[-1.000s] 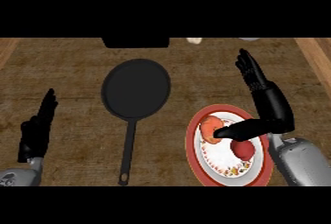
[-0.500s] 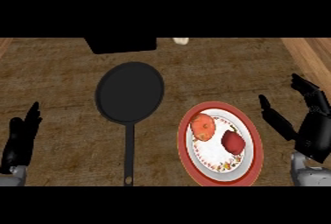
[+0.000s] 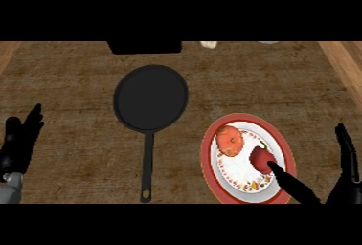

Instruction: Pick the bell pepper from the plate and place it in the pan

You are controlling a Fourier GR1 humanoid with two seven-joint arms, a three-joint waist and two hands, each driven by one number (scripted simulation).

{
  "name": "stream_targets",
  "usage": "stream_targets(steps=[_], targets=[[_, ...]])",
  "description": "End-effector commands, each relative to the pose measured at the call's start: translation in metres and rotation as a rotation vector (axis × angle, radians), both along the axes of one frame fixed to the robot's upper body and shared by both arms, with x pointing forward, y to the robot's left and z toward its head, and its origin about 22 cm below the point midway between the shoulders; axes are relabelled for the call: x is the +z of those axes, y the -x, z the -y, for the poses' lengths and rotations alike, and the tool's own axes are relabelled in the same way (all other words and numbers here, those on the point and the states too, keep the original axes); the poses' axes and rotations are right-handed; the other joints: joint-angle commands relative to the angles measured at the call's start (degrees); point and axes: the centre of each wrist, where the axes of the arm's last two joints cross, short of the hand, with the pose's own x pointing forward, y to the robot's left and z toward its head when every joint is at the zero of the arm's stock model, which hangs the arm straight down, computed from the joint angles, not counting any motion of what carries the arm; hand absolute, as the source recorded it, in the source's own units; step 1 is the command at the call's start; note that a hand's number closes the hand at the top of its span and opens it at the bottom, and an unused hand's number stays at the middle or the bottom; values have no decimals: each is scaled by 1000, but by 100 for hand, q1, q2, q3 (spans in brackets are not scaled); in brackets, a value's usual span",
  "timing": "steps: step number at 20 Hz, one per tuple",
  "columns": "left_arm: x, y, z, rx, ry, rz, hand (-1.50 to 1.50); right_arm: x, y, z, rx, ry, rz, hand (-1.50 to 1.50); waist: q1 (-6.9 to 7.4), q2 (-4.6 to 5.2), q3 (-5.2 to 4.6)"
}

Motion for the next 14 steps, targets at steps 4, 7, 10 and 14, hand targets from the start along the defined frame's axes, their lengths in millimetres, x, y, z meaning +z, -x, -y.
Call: stream_targets(steps=[4,7,10,14], targets=[[13,-11,4,-12,-6,14,0,3,23,18,-85,195,-416,-150,135,78,-43],[7,-11,14,-58,6,13,0,14,18,13,-122,231,-570,-150,255,115,-54],[8,-15,15,-57,5,4,0,31,6,8,-188,299,-708,-150,363,127,-39],[16,-22,19,-63,3,10,0,53,-10,-22,-235,354,-877,-150,427,83,-5]])
